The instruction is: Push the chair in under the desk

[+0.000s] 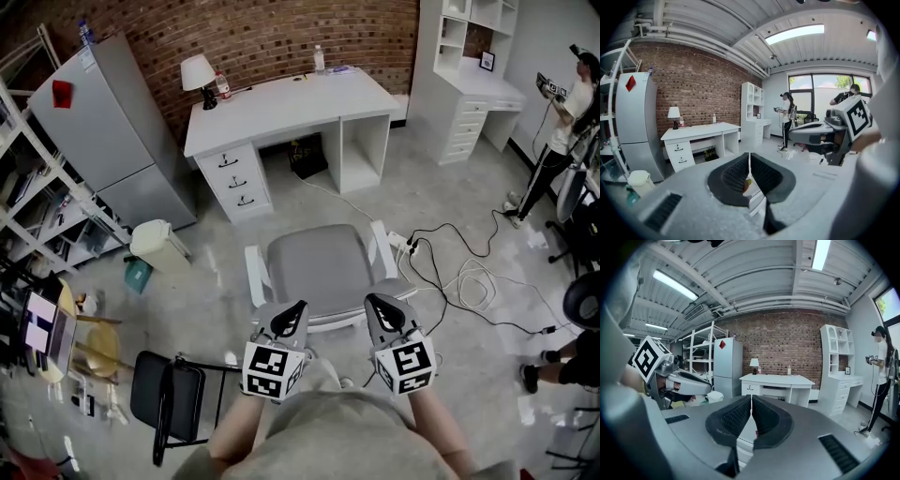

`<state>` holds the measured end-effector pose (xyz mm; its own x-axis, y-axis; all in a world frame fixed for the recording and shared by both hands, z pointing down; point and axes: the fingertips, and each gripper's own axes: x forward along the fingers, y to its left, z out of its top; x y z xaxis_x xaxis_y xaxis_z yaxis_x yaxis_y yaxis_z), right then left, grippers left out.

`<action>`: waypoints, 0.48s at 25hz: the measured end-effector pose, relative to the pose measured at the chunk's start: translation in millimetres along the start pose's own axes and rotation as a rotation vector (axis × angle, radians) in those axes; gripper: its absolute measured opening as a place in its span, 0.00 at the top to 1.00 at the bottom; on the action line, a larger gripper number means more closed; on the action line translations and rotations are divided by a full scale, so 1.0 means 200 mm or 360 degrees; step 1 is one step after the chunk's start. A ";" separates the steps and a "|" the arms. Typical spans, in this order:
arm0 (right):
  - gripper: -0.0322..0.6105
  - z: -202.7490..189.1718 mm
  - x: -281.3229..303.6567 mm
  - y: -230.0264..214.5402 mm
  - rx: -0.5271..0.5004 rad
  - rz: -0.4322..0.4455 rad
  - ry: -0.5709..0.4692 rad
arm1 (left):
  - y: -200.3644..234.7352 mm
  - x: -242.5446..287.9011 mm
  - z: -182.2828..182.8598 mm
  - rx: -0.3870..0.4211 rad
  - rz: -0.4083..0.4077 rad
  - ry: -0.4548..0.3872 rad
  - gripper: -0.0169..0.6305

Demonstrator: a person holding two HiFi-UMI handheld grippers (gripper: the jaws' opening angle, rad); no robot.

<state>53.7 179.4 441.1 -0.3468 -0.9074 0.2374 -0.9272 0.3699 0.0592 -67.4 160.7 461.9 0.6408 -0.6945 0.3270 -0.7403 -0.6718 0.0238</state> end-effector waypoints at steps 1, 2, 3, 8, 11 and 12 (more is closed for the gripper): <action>0.94 -0.01 0.01 -0.01 -0.0027 0.0009 0.0017 | 0.00 0.01 -0.01 0.0016 -0.0009 0.0016 0.96; 0.94 -0.01 0.01 -0.01 -0.0054 0.0019 0.0035 | 0.00 0.01 -0.02 0.0030 -0.0017 0.0032 0.96; 0.94 -0.02 0.02 -0.01 -0.0077 0.0033 0.0053 | 0.00 0.02 -0.03 0.0040 -0.0025 0.0048 0.96; 0.94 -0.04 0.04 -0.02 -0.0163 0.0123 0.0143 | 0.00 0.05 -0.06 0.0091 -0.0077 0.0126 0.95; 0.93 -0.07 0.05 0.00 -0.0216 0.0198 0.0200 | -0.01 0.06 -0.09 0.0136 -0.0122 0.0173 0.91; 0.93 -0.08 0.05 0.01 -0.0231 0.0227 0.0213 | -0.02 0.07 -0.11 0.0156 -0.0137 0.0193 0.89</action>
<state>51.2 174.0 458.2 -0.4420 -0.8129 0.3792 -0.8368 0.5260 0.1520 -60.6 159.2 486.1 0.6674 -0.6011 0.4395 -0.6566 -0.7535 -0.0335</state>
